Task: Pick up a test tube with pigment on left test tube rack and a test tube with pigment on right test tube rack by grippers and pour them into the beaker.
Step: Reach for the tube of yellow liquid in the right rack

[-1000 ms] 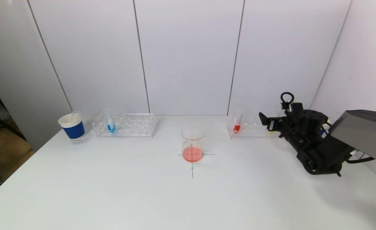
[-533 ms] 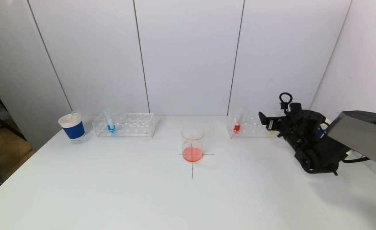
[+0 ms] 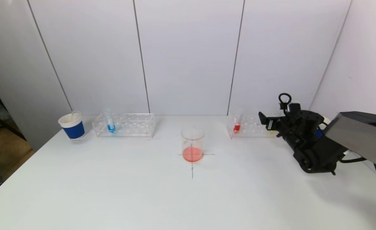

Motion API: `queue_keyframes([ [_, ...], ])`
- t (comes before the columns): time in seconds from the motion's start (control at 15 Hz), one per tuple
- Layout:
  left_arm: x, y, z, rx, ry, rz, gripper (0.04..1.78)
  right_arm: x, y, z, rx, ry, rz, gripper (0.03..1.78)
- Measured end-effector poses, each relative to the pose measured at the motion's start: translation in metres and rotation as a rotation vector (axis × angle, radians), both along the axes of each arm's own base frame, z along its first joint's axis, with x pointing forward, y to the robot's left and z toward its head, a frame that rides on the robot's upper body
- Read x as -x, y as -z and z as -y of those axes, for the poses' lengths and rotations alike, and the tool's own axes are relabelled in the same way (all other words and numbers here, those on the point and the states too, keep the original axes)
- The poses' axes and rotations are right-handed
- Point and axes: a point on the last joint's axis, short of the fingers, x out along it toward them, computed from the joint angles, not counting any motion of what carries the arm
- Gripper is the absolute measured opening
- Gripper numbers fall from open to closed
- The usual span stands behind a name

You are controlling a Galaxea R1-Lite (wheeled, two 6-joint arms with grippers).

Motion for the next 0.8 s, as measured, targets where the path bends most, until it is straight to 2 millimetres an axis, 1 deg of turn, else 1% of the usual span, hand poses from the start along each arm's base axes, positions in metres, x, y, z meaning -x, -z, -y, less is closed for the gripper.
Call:
queue_keyframes([
  [0.27, 0.0000, 0.0000, 0.0000, 0.000, 0.000, 0.000, 1.76, -0.0002, 0.0006, 0.0002, 0.000, 0.000, 0.000, 1.77],
  [0.4, 0.0000, 0.0000, 0.0000, 0.000, 0.000, 0.000, 1.76, -0.0002, 0.0006, 0.0002, 0.000, 0.000, 0.002, 1.72],
  [0.53, 0.0000, 0.0000, 0.0000, 0.000, 0.000, 0.000, 1.76, -0.0001, 0.0013, 0.0007, 0.000, 0.001, 0.000, 1.56],
  [0.6, 0.0000, 0.0000, 0.0000, 0.000, 0.000, 0.000, 1.76, -0.0001, 0.0013, 0.0007, 0.000, 0.002, 0.000, 1.45],
  [0.67, 0.0000, 0.0000, 0.0000, 0.000, 0.000, 0.000, 1.76, -0.0001, 0.0012, 0.0007, 0.000, 0.002, 0.001, 1.31],
  [0.8, 0.0000, 0.0000, 0.0000, 0.000, 0.000, 0.000, 1.76, -0.0001, 0.0012, 0.0009, 0.000, 0.003, 0.001, 0.94],
])
